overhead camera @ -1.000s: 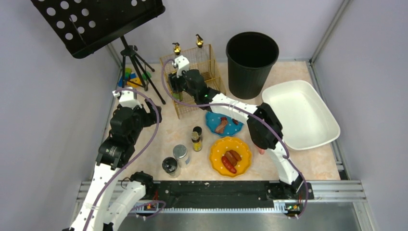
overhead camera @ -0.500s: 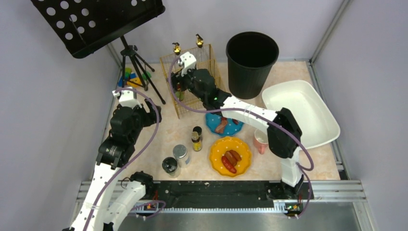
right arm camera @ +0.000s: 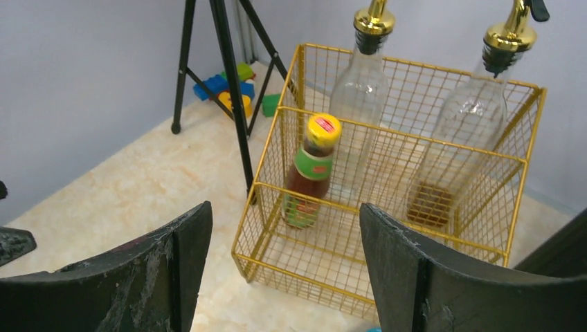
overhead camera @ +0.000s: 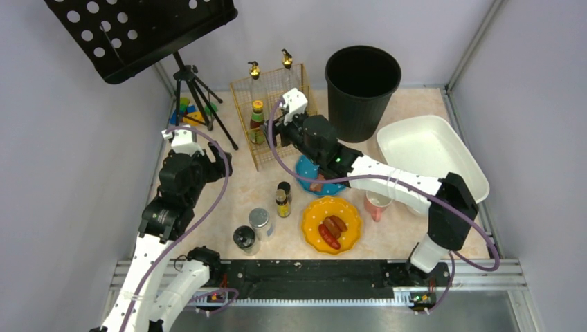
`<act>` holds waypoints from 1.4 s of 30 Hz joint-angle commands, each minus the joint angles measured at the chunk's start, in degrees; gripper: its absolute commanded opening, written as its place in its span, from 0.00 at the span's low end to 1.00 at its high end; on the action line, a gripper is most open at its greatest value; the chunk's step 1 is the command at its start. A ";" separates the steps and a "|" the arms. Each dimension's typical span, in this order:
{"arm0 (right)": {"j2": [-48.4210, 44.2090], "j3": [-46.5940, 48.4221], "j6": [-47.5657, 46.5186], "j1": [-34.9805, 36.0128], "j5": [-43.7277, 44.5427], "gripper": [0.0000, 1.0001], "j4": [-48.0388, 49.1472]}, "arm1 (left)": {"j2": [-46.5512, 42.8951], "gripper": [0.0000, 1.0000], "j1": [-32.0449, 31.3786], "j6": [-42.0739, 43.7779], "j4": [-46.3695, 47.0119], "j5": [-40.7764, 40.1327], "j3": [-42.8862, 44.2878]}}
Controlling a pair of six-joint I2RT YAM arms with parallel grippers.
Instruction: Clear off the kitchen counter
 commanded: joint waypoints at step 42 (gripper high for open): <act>-9.37 -11.85 -16.64 18.44 -27.66 0.99 -23.43 | -0.93 0.82 0.71 0.30 1.39 -0.15 0.39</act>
